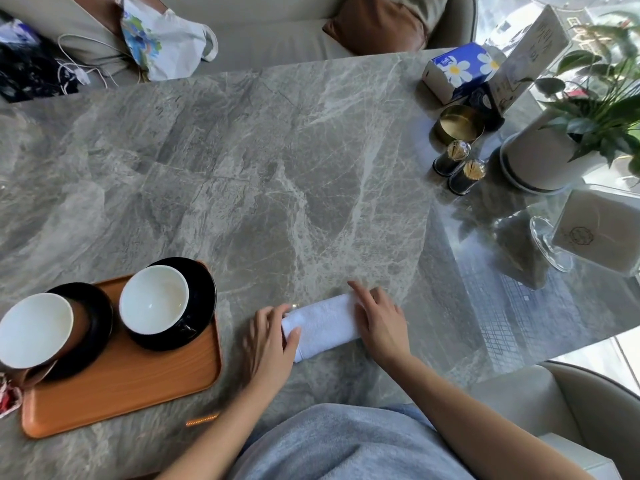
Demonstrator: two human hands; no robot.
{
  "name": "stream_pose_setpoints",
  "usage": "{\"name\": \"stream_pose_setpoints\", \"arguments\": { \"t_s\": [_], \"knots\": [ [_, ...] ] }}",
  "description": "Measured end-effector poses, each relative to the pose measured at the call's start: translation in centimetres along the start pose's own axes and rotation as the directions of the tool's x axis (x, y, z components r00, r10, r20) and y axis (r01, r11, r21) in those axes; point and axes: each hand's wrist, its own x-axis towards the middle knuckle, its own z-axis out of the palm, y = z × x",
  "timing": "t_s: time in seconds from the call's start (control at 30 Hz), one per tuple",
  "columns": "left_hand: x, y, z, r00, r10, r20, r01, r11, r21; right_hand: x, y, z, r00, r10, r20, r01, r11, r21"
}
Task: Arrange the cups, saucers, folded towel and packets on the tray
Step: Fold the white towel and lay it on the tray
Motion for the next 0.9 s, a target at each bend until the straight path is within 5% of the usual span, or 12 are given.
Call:
{"name": "stream_pose_setpoints", "arguments": {
  "t_s": [0.13,0.47,0.9],
  "knots": [
    [0.5,0.1,0.0,0.991,0.13,-0.031,-0.126,0.986,0.11,0.4,0.2,0.3,0.998,-0.055,-0.017,0.054,0.994,-0.093],
    [1.2,0.1,0.4,0.99,0.138,0.018,-0.139,0.962,0.234,0.4,1.6,0.6,0.984,-0.074,0.163,0.107,0.973,-0.203],
    [1.3,0.8,0.1,0.985,0.173,0.021,-0.172,0.945,0.277,0.4,1.1,0.2,0.985,-0.067,0.16,0.095,0.98,-0.177]
  ]
}}
